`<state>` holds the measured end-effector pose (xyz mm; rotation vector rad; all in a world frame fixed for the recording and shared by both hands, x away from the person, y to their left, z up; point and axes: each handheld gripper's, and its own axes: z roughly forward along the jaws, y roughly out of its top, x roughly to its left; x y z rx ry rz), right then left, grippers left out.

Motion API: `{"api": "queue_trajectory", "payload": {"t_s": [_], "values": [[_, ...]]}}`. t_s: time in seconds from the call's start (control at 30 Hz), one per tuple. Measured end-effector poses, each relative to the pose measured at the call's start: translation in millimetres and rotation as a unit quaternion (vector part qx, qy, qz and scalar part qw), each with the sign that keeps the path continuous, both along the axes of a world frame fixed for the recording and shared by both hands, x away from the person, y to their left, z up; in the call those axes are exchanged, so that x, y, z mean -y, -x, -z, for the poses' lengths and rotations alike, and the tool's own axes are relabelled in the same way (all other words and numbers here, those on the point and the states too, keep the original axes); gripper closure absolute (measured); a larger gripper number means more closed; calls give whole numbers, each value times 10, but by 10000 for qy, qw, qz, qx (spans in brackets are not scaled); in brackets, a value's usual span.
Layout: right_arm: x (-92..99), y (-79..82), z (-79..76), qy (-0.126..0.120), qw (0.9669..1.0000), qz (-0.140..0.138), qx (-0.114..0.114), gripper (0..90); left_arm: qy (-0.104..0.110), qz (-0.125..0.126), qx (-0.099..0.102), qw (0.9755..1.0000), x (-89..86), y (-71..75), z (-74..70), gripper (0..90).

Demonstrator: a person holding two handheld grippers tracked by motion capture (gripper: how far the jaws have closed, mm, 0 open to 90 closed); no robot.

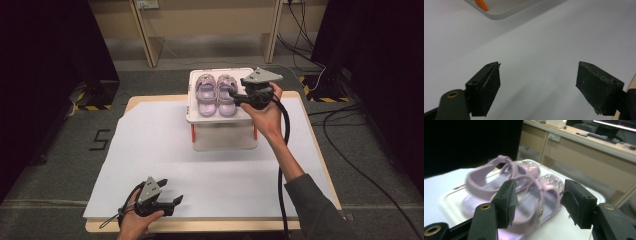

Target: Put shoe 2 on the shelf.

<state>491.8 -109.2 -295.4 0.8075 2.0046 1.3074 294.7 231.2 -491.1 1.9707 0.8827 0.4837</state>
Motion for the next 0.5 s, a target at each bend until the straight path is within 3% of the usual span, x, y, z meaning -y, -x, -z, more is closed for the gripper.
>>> {"api": "queue_trajectory", "payload": {"t_s": [0.1,0.5], "values": [[109,116,32,-269,9996,-87,-61,409,-17,-1,2,10000,-2,0,0,188],[307,452,178,-514,9979,-347,-191,372,-35,-23,-21,10000,-7,-3,2,188]]}}
